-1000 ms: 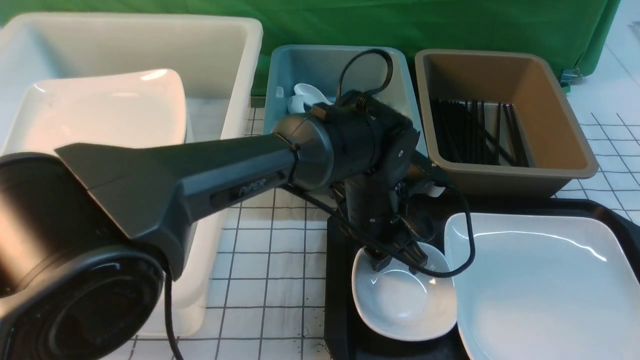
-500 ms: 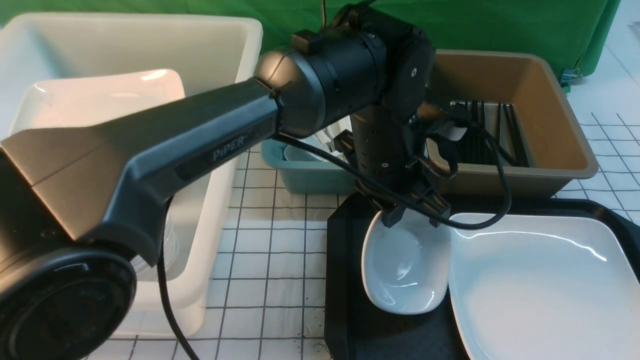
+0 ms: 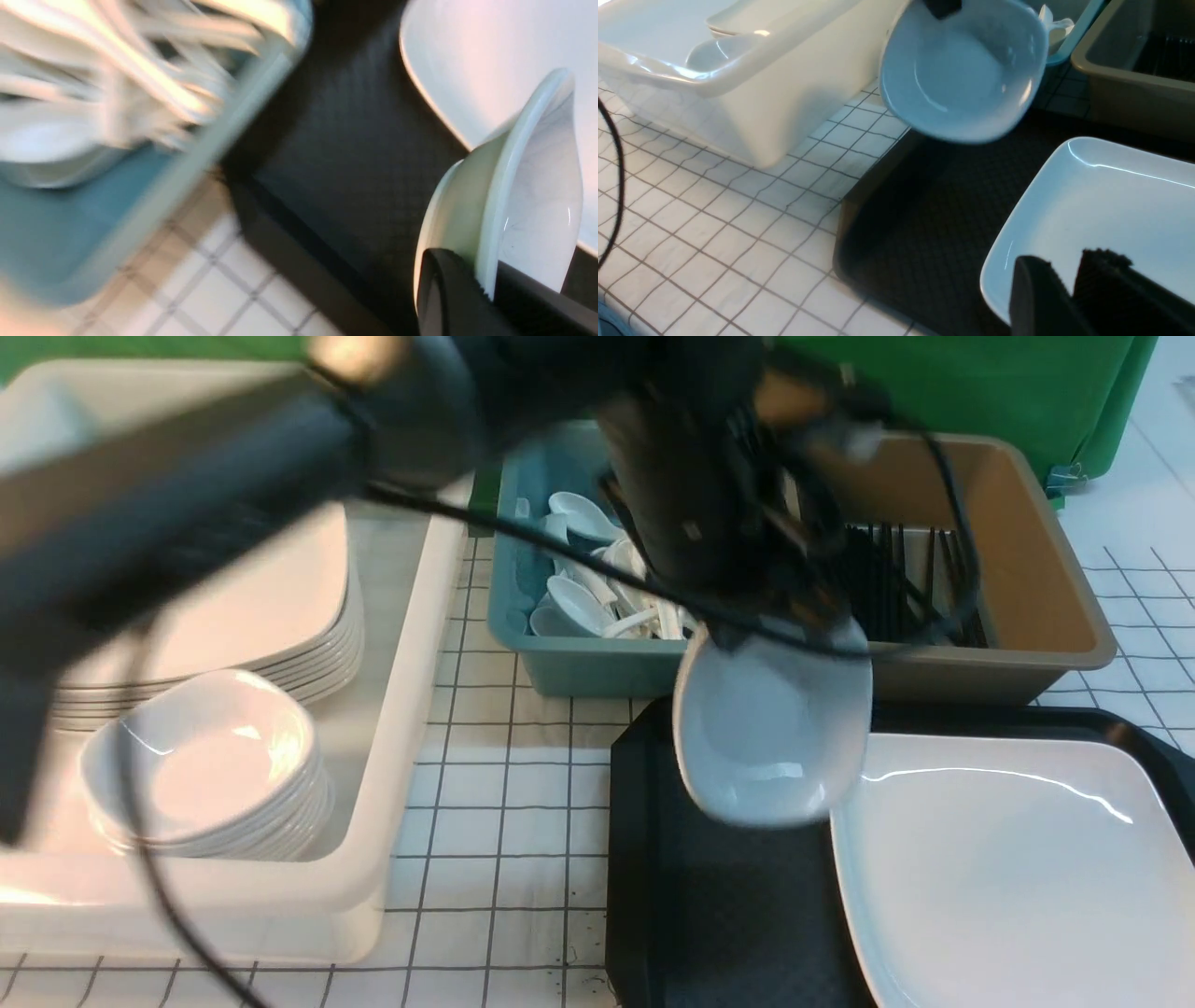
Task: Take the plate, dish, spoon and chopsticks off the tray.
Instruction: Use the left arm to put the small plate into the large storage box on the left
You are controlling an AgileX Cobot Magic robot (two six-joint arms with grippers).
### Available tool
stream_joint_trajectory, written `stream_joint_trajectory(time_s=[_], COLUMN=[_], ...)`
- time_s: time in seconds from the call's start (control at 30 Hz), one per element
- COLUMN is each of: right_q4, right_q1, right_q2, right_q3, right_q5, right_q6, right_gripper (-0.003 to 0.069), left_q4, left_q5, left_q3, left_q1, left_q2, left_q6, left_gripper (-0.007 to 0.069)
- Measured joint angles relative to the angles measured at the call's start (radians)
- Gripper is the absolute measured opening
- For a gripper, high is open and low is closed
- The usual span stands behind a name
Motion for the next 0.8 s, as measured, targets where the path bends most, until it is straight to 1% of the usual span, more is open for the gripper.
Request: stream_joint_trajectory(time_s=[0.07,0.1,0.13,0.2,0.23,0.33,0.4,0.43,0.47,0.53,0.6,0.63,0.7,0.8], right_q4=[0.000,0.000,0.000,0.000,0.000,0.000,0.000,0.000,0.000,0.000,0.000,0.000,0.000,0.000], right_q1=[0.000,0.000,0.000,0.000,0.000,0.000,0.000,0.000,0.000,0.000,0.000,0.000,0.000,0.000], right_q2=[0.000,0.000,0.000,0.000,0.000,0.000,0.000,0.000,0.000,0.000,0.000,0.000,0.000,0.000], right_q3=[0.000,0.000,0.000,0.000,0.000,0.000,0.000,0.000,0.000,0.000,0.000,0.000,0.000,0.000], right_q5=[0.000,0.000,0.000,0.000,0.000,0.000,0.000,0.000,0.000,0.000,0.000,0.000,0.000,-0.001], right_q6=[0.000,0.000,0.000,0.000,0.000,0.000,0.000,0.000,0.000,0.000,0.000,0.000,0.000,0.000], right_gripper=[0.0184,0.0184,0.0184,0.0184,0.0184,0.0184,0.0184,0.0184,0.0184,0.0184,0.0184,0.0184,0.0186,0.0187], left_q4=[0.010,0.010,0.006,-0.013,-0.026,-0.071,-0.084,-0.085,-0.094,-0.111,-0.161,-0.182,-0.287,-0.354], left_q5=[0.001,0.001,-0.003,-0.006,-0.006,-0.006,-0.018,-0.022,-0.065,-0.158,-0.278,-0.316,-0.462,-0.586], left_q3=[0.003,0.005,0.027,0.071,0.091,0.240,0.349,0.362,0.457,0.597,0.733,0.759,0.919,1.068], left_q1=[0.051,0.057,0.112,0.199,0.229,0.397,0.491,0.501,0.573,0.671,0.759,0.775,0.854,0.903], left_q2=[-0.098,-0.106,-0.180,-0.253,-0.276,-0.392,-0.453,-0.460,-0.509,-0.579,-0.645,-0.657,-0.712,-0.729], left_q6=[-0.005,-0.005,-0.011,-0.028,-0.036,-0.056,-0.079,-0.082,-0.111,-0.162,-0.197,-0.201,-0.216,-0.219], left_gripper=[0.0015,0.0015,0.0015,0.0015,0.0015,0.0015,0.0015,0.0015,0.0015,0.0015,0.0015,0.0015,0.0015,0.0015])
